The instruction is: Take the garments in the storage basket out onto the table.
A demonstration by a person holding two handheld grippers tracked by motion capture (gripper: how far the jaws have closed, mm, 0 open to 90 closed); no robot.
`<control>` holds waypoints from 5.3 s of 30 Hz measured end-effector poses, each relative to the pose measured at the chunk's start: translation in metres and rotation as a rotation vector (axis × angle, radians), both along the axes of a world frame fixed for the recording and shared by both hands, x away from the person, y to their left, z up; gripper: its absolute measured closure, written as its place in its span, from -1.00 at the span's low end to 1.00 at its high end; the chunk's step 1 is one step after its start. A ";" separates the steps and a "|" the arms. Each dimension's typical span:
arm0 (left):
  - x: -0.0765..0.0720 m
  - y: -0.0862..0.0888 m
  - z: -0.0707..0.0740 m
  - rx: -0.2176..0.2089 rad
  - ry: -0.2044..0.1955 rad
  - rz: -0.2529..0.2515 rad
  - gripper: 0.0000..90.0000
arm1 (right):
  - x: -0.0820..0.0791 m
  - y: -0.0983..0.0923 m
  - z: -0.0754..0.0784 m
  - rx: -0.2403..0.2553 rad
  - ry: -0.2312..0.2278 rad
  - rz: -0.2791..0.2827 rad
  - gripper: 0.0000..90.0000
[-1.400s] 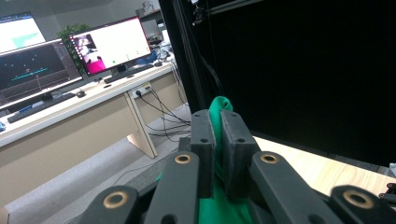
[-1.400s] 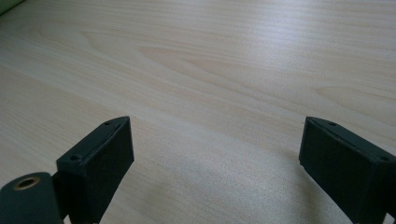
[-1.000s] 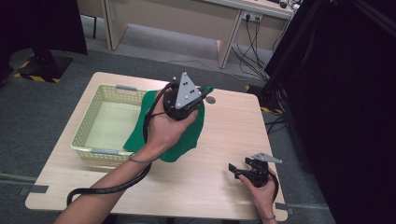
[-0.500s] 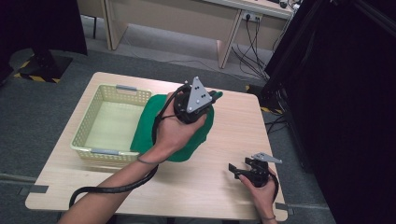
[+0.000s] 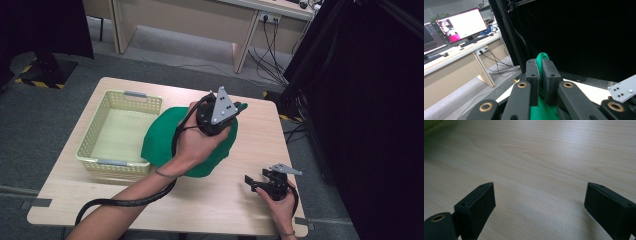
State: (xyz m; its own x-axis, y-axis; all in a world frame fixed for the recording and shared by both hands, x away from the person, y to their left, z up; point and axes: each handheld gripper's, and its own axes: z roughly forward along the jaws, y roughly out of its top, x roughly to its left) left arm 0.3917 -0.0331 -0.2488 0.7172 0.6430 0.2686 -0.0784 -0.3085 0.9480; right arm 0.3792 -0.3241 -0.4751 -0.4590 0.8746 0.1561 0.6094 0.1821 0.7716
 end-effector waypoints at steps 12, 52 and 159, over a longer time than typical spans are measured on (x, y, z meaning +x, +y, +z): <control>-0.001 -0.017 0.001 0.002 0.009 -0.042 0.87 | 0.000 0.000 0.000 0.002 -0.002 0.001 -0.77; 0.056 0.034 -0.115 0.191 0.246 0.242 0.78 | -0.001 0.000 0.000 -0.001 0.001 0.001 -0.77; -0.061 0.086 -0.228 0.031 0.341 0.103 -0.76 | 0.000 0.000 0.000 0.010 0.013 -0.002 -0.77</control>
